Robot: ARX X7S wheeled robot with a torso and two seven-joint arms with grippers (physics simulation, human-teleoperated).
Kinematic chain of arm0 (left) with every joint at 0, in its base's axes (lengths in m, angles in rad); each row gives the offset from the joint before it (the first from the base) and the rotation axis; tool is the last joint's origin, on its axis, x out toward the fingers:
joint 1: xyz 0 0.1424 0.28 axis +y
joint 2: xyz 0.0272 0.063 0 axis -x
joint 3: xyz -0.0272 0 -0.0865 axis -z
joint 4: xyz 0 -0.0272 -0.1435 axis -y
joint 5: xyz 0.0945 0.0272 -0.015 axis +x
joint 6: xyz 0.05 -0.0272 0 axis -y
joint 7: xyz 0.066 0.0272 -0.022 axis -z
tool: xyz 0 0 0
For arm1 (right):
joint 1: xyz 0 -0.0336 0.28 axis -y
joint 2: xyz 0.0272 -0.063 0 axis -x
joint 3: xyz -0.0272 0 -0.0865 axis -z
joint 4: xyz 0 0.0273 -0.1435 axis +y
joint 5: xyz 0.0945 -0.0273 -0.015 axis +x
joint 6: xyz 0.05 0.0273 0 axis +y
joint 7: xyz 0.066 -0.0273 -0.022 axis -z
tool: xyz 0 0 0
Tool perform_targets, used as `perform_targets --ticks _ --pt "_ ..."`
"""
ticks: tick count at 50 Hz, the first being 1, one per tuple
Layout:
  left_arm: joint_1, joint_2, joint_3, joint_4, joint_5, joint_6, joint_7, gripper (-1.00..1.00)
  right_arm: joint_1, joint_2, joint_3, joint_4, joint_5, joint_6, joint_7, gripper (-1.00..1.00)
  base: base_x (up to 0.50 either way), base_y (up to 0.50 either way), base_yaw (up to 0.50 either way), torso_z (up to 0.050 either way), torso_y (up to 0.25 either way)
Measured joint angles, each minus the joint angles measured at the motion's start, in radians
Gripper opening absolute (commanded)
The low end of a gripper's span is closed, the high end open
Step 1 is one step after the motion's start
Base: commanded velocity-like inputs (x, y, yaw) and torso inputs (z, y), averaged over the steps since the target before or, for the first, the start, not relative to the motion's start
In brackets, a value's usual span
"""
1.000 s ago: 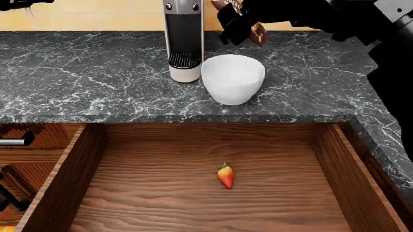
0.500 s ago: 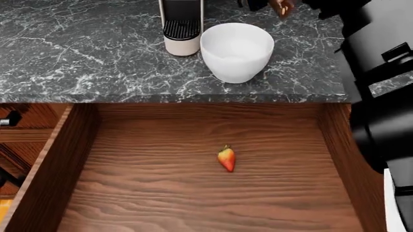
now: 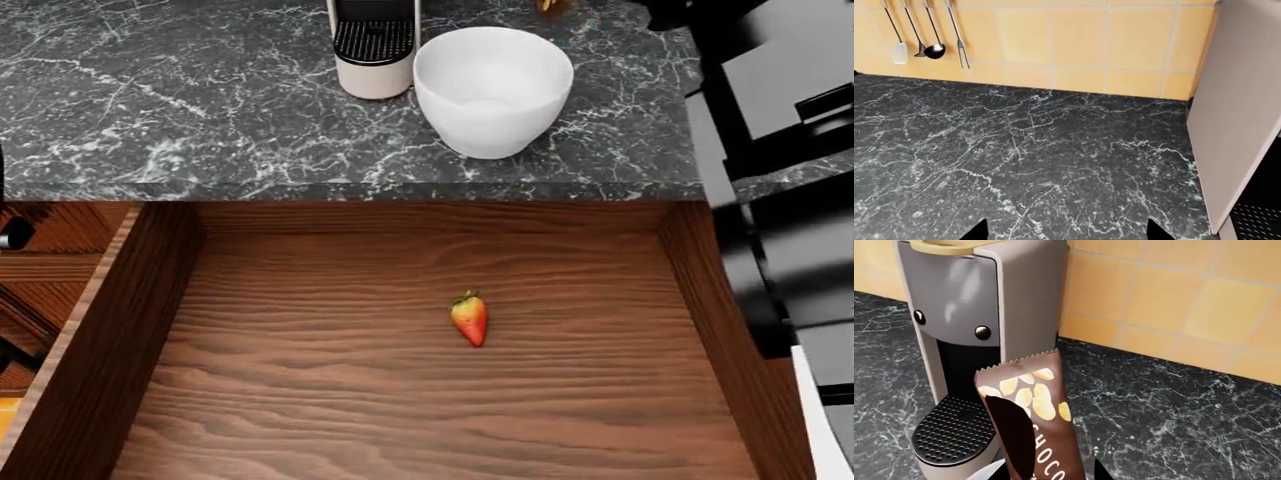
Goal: Place the bar in the bowl and close the drawer.
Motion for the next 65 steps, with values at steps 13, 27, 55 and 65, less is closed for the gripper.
perform_targets --ticks 13,27,55,65 --pt "0.002 0.004 -0.072 -0.002 0.077 0.003 0.007 1.0 -0.021 -0.001 0.077 0.002 0.0 -0.017 0.009 -1.0 0.0 0.0 0.0 0.0 0.0" --pt "0.002 0.005 -0.109 -0.002 0.117 0.001 0.029 1.0 -0.02 -0.002 0.085 0.002 0.035 -0.032 0.01 -1.0 0.0 0.0 0.0 0.004 -0.187" --pt "0.004 0.006 -0.133 -0.003 0.143 0.006 0.03 1.0 -0.068 -0.002 0.08 0.002 0.098 -0.07 0.043 -1.0 0.0 0.0 0.0 0.0 0.0" --pt "0.008 0.004 -0.134 -0.003 0.146 0.009 0.028 1.0 -0.093 -0.002 0.116 0.002 0.08 -0.107 0.064 -1.0 0.0 0.0 0.0 0.0 0.0"
